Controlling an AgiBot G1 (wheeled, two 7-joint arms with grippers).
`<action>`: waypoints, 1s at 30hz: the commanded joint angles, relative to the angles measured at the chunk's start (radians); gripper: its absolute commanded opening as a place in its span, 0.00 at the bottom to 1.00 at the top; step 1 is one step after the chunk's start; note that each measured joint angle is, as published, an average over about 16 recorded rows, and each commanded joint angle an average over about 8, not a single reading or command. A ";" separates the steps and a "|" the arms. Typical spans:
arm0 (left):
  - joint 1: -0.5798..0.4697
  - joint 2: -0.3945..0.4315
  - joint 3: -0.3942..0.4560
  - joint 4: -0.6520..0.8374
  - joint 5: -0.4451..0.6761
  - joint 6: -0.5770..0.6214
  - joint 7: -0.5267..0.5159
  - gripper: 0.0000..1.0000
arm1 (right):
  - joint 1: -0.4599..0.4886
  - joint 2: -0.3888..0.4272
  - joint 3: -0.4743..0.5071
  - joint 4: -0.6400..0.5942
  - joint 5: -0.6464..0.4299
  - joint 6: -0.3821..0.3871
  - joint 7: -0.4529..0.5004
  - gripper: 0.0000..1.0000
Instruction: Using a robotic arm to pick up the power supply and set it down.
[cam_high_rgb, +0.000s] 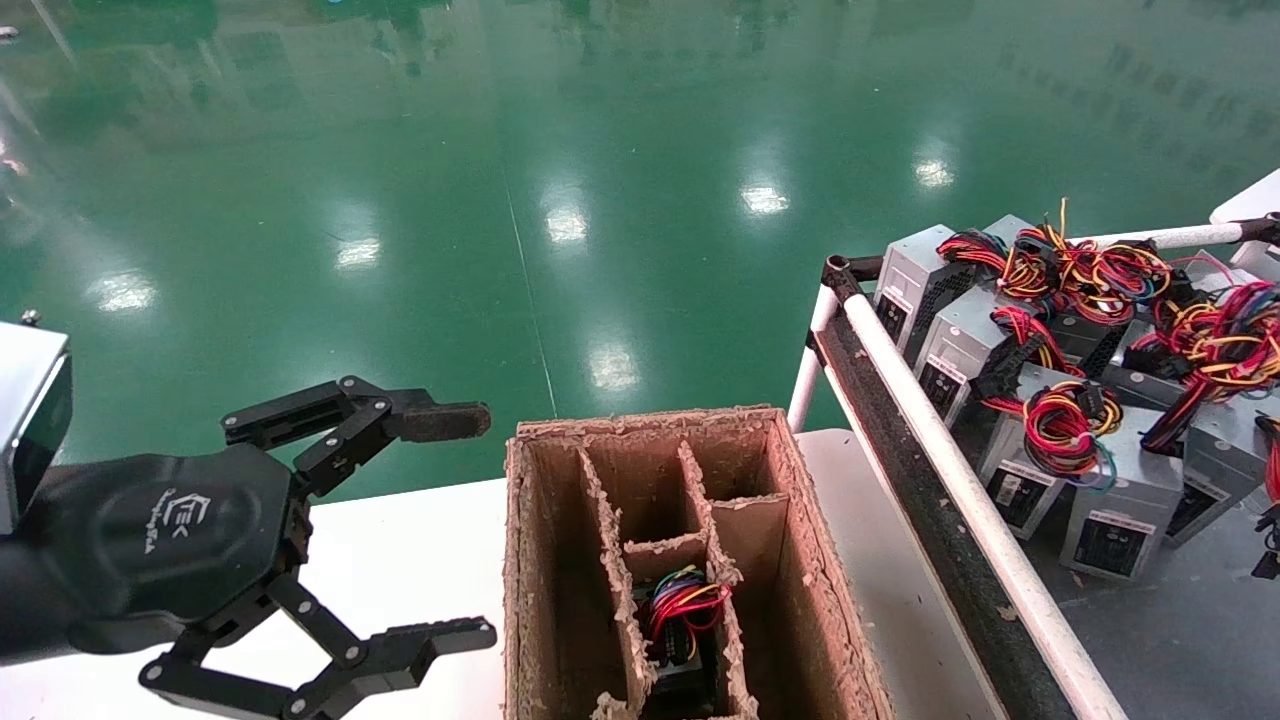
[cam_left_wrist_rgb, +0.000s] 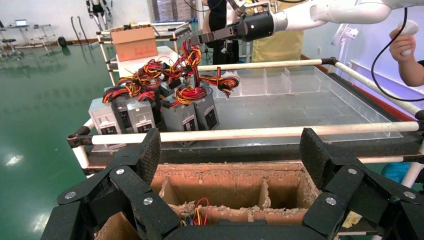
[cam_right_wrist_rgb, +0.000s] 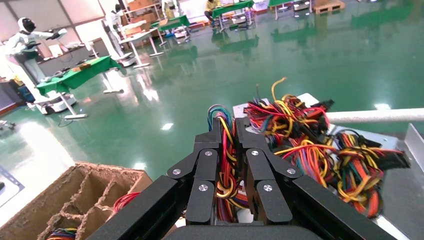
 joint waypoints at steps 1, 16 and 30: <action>0.000 0.000 0.000 0.000 0.000 0.000 0.000 1.00 | 0.001 -0.002 -0.003 -0.020 -0.003 -0.007 -0.003 0.00; 0.000 0.000 0.000 0.000 0.000 0.000 0.000 1.00 | -0.016 0.020 0.000 -0.037 0.016 -0.015 -0.009 1.00; 0.000 0.000 0.000 0.000 0.000 0.000 0.000 1.00 | -0.017 0.043 -0.010 -0.020 0.015 -0.014 -0.006 1.00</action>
